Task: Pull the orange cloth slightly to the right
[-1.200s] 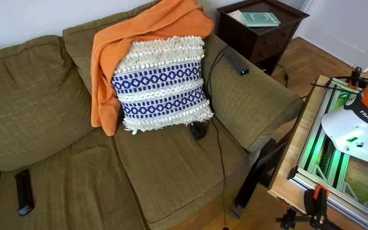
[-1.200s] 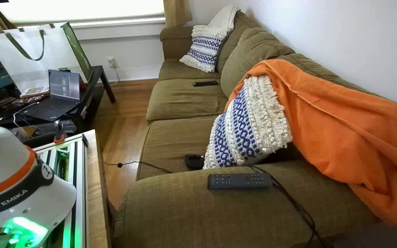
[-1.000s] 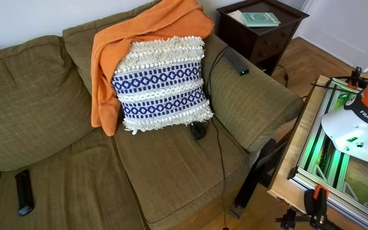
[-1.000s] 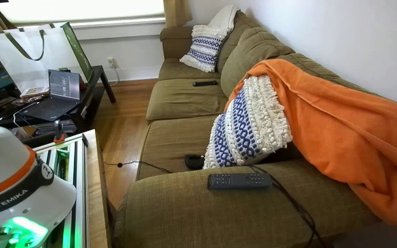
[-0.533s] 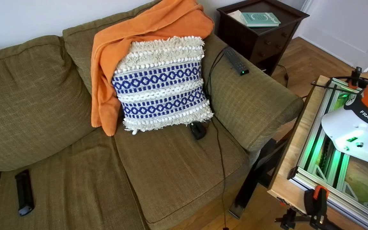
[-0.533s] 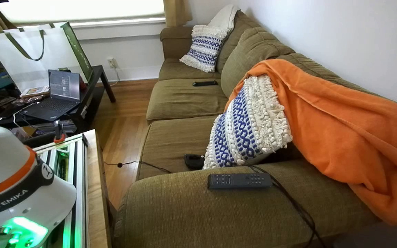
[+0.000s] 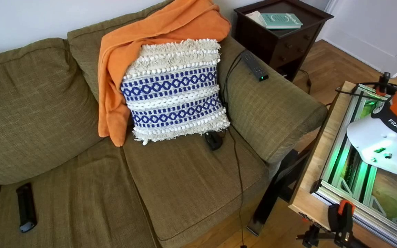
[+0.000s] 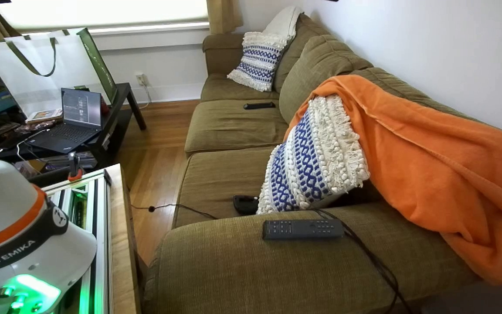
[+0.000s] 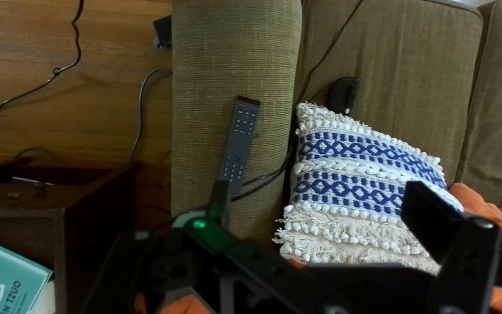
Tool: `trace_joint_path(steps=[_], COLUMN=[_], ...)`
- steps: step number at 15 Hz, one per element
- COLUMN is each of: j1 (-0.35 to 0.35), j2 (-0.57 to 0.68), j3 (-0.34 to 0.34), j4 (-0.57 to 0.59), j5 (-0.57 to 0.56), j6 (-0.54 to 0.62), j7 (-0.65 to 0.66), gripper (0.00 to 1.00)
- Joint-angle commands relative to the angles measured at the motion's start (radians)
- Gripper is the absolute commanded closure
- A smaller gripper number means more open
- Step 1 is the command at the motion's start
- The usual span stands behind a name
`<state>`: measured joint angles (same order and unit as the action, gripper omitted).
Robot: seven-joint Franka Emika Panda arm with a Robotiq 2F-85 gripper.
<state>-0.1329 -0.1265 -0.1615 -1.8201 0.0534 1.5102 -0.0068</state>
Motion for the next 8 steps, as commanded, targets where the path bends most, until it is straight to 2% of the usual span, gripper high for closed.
trace_joint_path(steps=[1,4,8], j1=[0.017,0.018,0.010], j2=[0.091,0.171,0.262], j3=[0.030,0.037,0.037], j4=[0.046,0.083,0.089], j5=[0.094,0.226,0.298], j6=[0.044,0.161,0.446], j7=[0.120,0.215,0.253], gripper=[0.00,0.00,0.00])
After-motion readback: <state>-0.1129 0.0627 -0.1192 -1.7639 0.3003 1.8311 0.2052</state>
